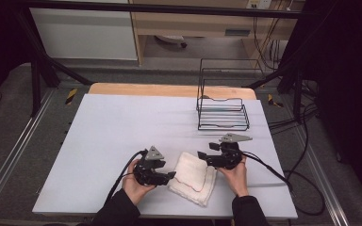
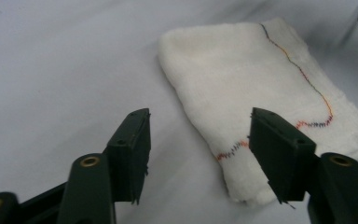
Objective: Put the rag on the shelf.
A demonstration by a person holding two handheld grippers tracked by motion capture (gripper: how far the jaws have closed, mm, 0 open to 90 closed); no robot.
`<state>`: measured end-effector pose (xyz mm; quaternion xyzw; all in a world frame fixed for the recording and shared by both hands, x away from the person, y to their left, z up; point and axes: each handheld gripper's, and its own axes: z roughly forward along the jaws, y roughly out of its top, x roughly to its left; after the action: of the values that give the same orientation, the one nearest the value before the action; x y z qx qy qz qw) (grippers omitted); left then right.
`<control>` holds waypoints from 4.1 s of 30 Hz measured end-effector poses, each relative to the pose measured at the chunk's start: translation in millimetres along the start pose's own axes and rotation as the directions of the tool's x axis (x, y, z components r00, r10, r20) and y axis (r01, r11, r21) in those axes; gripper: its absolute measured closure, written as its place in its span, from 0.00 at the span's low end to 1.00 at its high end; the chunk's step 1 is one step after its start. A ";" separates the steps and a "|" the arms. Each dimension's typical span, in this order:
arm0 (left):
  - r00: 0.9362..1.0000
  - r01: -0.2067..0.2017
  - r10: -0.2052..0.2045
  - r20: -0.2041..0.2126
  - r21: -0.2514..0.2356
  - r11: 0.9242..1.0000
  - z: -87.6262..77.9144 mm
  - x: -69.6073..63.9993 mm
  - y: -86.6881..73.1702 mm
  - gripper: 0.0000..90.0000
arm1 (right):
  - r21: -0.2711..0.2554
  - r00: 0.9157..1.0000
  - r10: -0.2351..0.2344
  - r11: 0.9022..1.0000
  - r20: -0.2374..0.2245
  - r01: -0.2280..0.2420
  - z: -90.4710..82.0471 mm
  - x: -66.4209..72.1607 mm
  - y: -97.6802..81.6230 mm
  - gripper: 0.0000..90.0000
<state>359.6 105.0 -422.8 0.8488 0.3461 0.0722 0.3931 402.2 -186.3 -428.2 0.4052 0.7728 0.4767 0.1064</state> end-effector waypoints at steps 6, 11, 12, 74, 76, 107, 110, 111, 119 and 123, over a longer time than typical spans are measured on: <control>1.000 0.008 -0.008 0.002 -0.006 1.000 7.6 12.3 10.9 0.26 | 0.019 0.999 0.009 1.000 0.049 -0.010 -17.3 -5.6 -15.9 0.13; 1.000 0.013 -0.013 -0.002 0.019 1.000 23.7 23.9 21.8 0.20 | 0.029 0.999 0.023 0.999 0.049 -0.024 -24.5 -7.5 -26.5 0.07; 1.000 0.020 -0.020 -0.005 0.014 1.000 26.4 25.6 23.8 0.20 | 0.029 0.999 0.023 0.999 0.049 -0.024 -24.5 -7.5 -26.5 0.07; 0.997 0.066 -0.067 0.038 0.034 0.997 75.4 23.9 43.7 0.92 | 0.146 0.982 0.183 0.971 0.051 -0.189 -14.5 3.3 -39.7 0.92; 0.997 0.072 -0.073 0.038 0.020 0.997 72.9 23.9 42.6 0.92 | 0.134 0.982 0.180 0.974 0.048 -0.185 -15.7 3.1 -39.1 0.92; 0.996 0.047 -0.029 0.080 -0.245 0.968 -4.7 10.8 37.2 0.92 | -0.102 0.999 0.039 0.994 0.030 -0.036 -43.5 30.4 -11.3 0.93; 0.996 0.045 -0.025 0.082 -0.257 0.965 -7.7 9.9 37.6 0.92 | -0.124 0.999 0.035 0.992 0.029 -0.031 -46.6 31.3 -9.4 0.93; 0.996 0.043 -0.022 0.082 -0.261 0.964 -9.1 9.3 37.8 0.92 | -0.124 0.999 0.035 0.992 0.029 -0.031 -46.6 31.3 -9.4 0.93; 0.997 0.035 -0.013 0.076 -0.298 0.954 -18.3 5.3 40.0 0.92 | -0.164 0.999 0.002 0.987 0.046 0.006 -54.8 37.7 -3.2 0.93; 0.997 0.031 -0.008 0.072 -0.318 0.948 -22.5 3.6 41.1 0.92 | -0.185 0.998 -0.016 0.982 0.052 0.026 -58.8 40.6 0.4 0.93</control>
<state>375.2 102.7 -378.5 0.7725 0.3244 0.0935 0.5378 343.7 -195.0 -388.1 0.3972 0.7263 0.5352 0.1683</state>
